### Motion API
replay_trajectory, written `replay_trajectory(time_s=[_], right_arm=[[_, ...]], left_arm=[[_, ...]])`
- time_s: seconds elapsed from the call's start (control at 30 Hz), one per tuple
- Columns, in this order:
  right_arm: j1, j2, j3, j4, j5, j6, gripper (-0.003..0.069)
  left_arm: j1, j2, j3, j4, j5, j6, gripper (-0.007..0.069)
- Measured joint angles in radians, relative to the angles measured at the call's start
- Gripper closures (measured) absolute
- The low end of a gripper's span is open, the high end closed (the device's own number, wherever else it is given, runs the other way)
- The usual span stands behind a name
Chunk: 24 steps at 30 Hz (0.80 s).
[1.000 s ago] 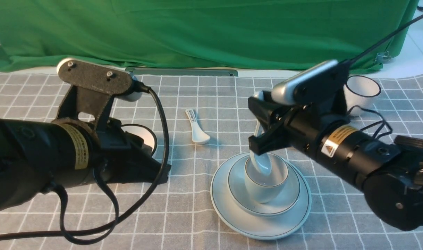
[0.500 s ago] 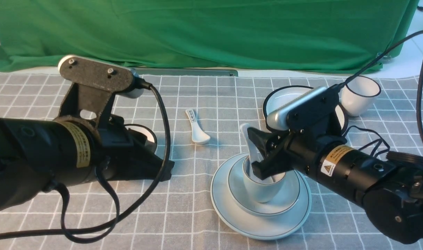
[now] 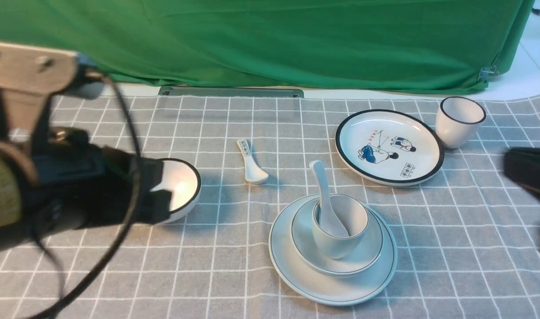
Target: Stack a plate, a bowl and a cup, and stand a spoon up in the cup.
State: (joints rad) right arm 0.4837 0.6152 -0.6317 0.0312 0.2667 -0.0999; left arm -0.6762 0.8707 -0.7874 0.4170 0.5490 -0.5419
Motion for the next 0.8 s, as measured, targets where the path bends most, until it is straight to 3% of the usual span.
replay_trajectory(time_s=[0.13, 0.37, 0.8], right_arm=[[-0.002, -0.201, 0.138, -0.005, -0.036, 0.011, 0.0636], [-0.002, -0.588, 0.396, -0.005, -0.242, 0.017, 0.0627], [-0.002, -0.591, 0.416, -0.005, -0.267, 0.032, 0.0531]], left_arm=[[0.0, -0.106, 0.106, -0.001, -0.027, -0.01, 0.0615], [0.0, -0.363, 0.356, -0.003, -0.178, -0.016, 0.0615], [0.0, -0.434, 0.413, -0.004, -0.256, 0.015, 0.0615]])
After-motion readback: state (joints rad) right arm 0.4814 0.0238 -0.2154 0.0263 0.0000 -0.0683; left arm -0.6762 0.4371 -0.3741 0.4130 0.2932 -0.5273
